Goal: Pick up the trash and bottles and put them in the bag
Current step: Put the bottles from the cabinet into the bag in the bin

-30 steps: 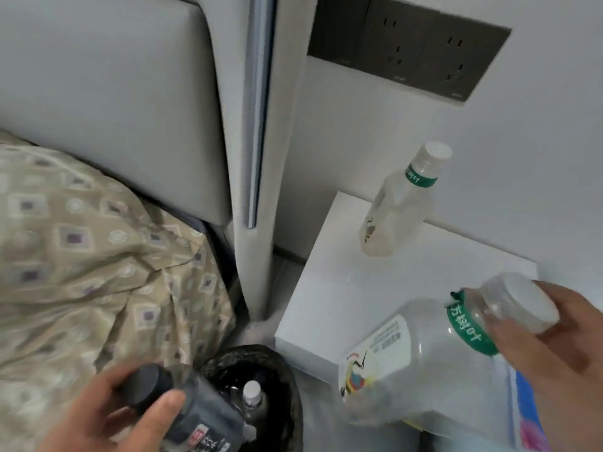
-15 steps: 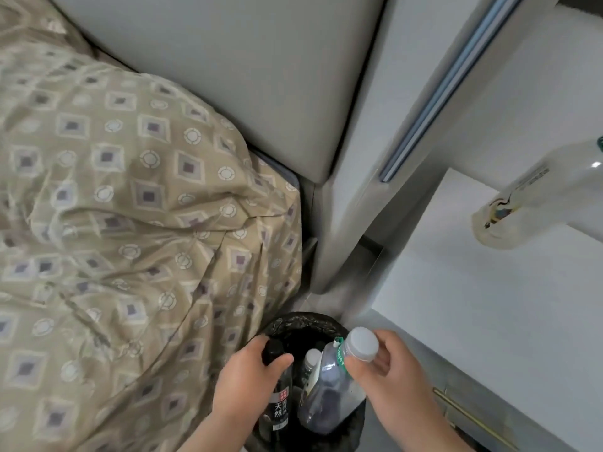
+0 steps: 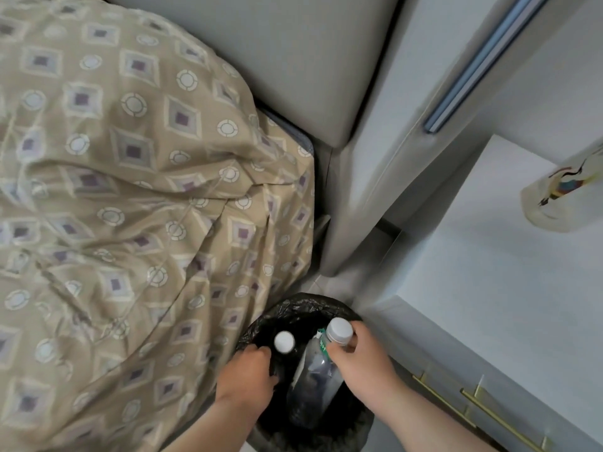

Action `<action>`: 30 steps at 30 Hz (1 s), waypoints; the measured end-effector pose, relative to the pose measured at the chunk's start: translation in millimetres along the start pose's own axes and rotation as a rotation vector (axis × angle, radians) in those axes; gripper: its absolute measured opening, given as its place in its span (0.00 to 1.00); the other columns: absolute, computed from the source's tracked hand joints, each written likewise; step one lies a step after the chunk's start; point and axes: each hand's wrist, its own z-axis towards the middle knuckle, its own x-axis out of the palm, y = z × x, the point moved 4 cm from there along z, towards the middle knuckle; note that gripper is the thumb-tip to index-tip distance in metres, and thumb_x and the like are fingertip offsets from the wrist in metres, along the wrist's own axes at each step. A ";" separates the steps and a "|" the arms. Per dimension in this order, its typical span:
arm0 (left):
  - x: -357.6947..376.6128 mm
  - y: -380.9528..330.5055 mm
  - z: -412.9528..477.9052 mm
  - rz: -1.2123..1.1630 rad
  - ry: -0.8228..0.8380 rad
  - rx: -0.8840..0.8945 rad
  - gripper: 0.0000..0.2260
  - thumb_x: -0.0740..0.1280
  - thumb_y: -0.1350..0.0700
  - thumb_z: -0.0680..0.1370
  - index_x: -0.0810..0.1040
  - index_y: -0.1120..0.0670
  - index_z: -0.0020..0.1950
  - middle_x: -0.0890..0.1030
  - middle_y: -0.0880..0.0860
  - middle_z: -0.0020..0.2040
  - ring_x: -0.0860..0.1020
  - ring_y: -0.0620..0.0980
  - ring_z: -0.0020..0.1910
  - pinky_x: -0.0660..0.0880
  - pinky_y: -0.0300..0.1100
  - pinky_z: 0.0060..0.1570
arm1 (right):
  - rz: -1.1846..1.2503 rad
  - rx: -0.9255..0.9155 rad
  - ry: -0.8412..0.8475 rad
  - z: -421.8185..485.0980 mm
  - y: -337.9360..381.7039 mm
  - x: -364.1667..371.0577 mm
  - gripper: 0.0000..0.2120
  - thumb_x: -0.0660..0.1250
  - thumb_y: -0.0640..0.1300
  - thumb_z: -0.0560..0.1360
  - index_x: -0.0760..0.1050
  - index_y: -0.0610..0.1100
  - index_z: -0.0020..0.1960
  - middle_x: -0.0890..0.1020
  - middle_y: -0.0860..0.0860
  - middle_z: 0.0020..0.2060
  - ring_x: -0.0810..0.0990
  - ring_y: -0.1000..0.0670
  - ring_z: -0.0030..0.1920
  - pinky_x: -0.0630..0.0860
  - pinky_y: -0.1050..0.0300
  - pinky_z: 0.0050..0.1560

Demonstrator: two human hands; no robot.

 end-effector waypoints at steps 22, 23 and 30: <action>-138.4 -107.7 -73.1 -0.708 -0.552 0.225 0.08 0.61 0.37 0.68 0.75 0.38 0.39 0.76 0.36 0.48 0.75 0.37 0.45 0.68 0.28 0.42 | 0.406 -0.187 -0.017 -103.6 71.3 -144.5 0.13 0.69 0.54 0.62 0.81 0.55 0.46 0.86 0.56 0.46 0.83 0.58 0.51 0.78 0.55 0.58; -151.1 -126.7 -78.2 -0.723 -0.555 0.279 0.10 0.58 0.35 0.67 0.74 0.37 0.39 0.76 0.35 0.49 0.74 0.37 0.47 0.68 0.28 0.45 | 0.419 -0.224 -0.069 -113.3 75.0 -166.0 0.15 0.71 0.57 0.59 0.82 0.55 0.45 0.86 0.56 0.45 0.83 0.56 0.50 0.77 0.52 0.58; -203.7 -243.8 -85.4 -0.601 -0.470 0.521 0.26 0.55 0.32 0.70 0.68 0.38 0.66 0.66 0.28 0.63 0.64 0.30 0.64 0.66 0.38 0.63 | 0.588 -0.373 -0.537 -137.1 88.2 -300.9 0.09 0.68 0.38 0.74 0.81 0.50 0.40 0.86 0.48 0.41 0.84 0.45 0.45 0.78 0.43 0.54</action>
